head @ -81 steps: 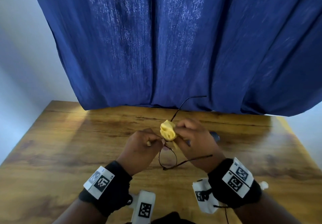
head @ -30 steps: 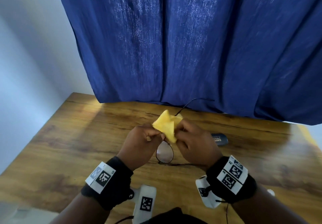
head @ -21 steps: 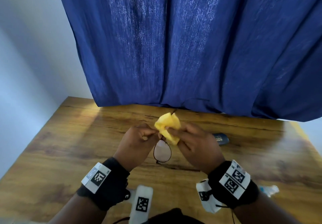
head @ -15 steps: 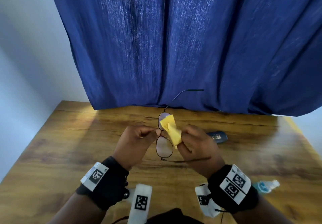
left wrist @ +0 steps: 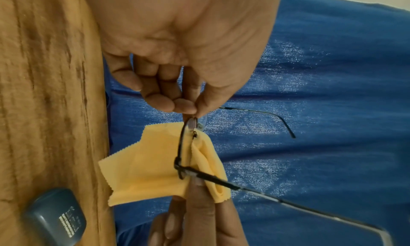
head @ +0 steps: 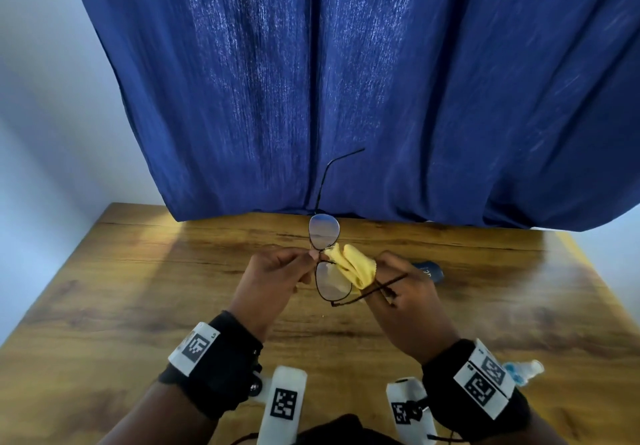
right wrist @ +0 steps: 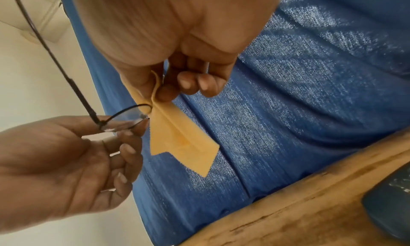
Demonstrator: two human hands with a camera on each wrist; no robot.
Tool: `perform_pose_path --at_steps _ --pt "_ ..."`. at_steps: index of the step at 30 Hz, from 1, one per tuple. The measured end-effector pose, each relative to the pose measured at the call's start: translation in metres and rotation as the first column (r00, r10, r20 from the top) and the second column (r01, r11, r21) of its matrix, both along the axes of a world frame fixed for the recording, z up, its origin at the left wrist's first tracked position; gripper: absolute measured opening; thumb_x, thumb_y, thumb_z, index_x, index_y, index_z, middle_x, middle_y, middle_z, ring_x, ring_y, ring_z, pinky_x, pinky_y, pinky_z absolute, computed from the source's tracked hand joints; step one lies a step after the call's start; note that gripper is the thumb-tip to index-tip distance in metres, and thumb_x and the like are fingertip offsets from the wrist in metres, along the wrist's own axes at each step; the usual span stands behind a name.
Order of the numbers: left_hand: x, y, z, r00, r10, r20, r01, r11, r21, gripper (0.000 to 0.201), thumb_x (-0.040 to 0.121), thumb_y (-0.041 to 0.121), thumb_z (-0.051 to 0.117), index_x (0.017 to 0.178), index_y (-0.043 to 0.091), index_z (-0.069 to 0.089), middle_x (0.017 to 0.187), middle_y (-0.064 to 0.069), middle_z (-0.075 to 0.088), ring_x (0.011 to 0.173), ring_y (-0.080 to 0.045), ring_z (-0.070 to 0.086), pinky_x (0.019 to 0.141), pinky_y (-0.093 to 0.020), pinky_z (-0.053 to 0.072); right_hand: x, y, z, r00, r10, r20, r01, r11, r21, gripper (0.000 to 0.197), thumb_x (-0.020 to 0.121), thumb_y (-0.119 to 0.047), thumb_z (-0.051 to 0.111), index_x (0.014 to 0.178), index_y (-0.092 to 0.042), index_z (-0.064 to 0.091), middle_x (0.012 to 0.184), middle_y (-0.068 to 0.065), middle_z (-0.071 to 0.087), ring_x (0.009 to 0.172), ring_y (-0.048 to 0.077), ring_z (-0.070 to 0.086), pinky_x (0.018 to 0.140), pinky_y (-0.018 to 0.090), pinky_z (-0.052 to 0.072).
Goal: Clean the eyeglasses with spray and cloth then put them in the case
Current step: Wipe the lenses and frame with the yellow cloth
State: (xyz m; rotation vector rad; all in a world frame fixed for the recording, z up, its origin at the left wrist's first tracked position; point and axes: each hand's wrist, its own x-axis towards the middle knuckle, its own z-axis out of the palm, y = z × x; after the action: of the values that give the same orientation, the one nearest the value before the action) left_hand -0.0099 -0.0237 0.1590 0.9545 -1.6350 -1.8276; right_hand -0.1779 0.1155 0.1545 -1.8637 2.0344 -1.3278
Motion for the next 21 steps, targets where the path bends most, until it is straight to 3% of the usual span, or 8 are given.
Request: perform_pose_path --at_steps 3,5,9,13,15,17,19,21 --pt "-0.005 0.007 -0.001 1.0 0.008 -0.011 -0.008 1.0 0.007 0.024 0.1 0.034 0.063 0.092 0.021 0.083 0.09 -0.023 0.071 0.084 -0.022 0.057 0.075 -0.035 0.041 -0.009 0.004 0.005 0.996 0.083 -0.045 -0.082 0.996 0.015 0.009 0.094 -0.018 0.068 0.086 -0.014 0.072 0.091 -0.011 0.057 0.073 0.004 0.054 0.062 0.023 0.045" --pt "-0.01 0.012 -0.001 0.999 0.016 -0.034 -0.016 1.0 -0.002 0.029 0.097 0.037 0.066 0.088 0.015 0.081 0.088 -0.025 0.07 0.079 -0.019 0.057 0.066 -0.023 0.043 -0.013 0.006 0.007 0.986 0.162 -0.05 -0.158 0.984 0.079 0.006 0.093 -0.016 0.068 0.094 -0.014 0.074 0.098 -0.014 0.057 0.082 0.003 0.057 0.069 0.02 0.045" --pt "-0.023 0.026 -0.004 0.997 0.07 -0.034 -0.07 0.997 -0.007 0.03 0.093 0.032 0.072 0.087 0.004 0.079 0.067 0.002 0.062 0.06 -0.004 0.05 0.052 -0.008 0.037 -0.025 0.016 0.015 0.949 0.312 0.043 -0.315 0.94 0.131 0.009 0.091 -0.01 0.061 0.093 -0.012 0.069 0.101 -0.006 0.055 0.086 0.014 0.057 0.074 0.021 0.041" --pt "-0.032 0.036 -0.007 0.996 0.058 -0.072 -0.058 0.998 -0.007 0.022 0.096 0.02 0.069 0.093 0.001 0.08 0.065 0.01 0.066 0.056 0.003 0.052 0.052 -0.007 0.039 -0.035 0.025 0.015 0.921 0.294 0.254 -0.319 0.946 0.061 0.028 0.101 -0.017 0.052 0.08 -0.003 0.064 0.091 -0.003 0.055 0.074 0.013 0.052 0.067 0.024 0.039" --pt "-0.036 0.041 -0.003 0.995 0.047 -0.088 -0.049 0.999 -0.02 0.019 0.096 0.018 0.069 0.097 0.003 0.08 0.066 0.014 0.069 0.057 0.007 0.055 0.055 -0.005 0.041 -0.04 0.027 0.014 0.95 0.211 0.231 -0.236 0.968 0.085 0.023 0.1 -0.022 0.06 0.085 -0.01 0.074 0.093 -0.008 0.06 0.075 0.012 0.057 0.066 0.019 0.042" --pt "-0.039 0.045 0.003 0.994 0.038 -0.098 -0.043 0.998 -0.044 0.017 0.096 0.018 0.069 0.098 0.005 0.08 0.075 0.011 0.076 0.069 0.005 0.066 0.065 -0.008 0.048 -0.045 0.027 0.017 0.967 0.158 0.202 -0.188 0.972 0.138 0.008 0.094 -0.023 0.072 0.098 -0.022 0.079 0.094 -0.013 0.064 0.074 0.014 0.06 0.064 0.016 0.043" --pt "-0.041 0.048 0.006 0.995 0.039 -0.093 -0.046 0.996 -0.073 0.015 0.095 0.021 0.071 0.099 0.01 0.081 0.091 0.0 0.082 0.09 -0.011 0.075 0.083 -0.021 0.057 -0.049 0.028 0.021 0.977 0.122 0.175 -0.152 0.973 0.173 0.015 0.086 -0.031 0.081 0.1 -0.031 0.077 0.095 -0.019 0.063 0.074 0.012 0.058 0.063 0.013 0.041" --pt "-0.043 0.05 0.005 0.993 0.073 -0.098 -0.084 0.99 -0.114 0.012 0.092 0.023 0.075 0.097 0.014 0.081 0.096 -0.006 0.082 0.099 -0.024 0.076 0.092 -0.036 0.06 -0.049 0.027 0.023 0.992 0.085 0.089 -0.099 0.981 0.166 0.026 0.077 -0.039 0.087 0.096 -0.033 0.071 0.094 -0.023 0.059 0.08 0.006 0.057 0.064 0.01 0.038"
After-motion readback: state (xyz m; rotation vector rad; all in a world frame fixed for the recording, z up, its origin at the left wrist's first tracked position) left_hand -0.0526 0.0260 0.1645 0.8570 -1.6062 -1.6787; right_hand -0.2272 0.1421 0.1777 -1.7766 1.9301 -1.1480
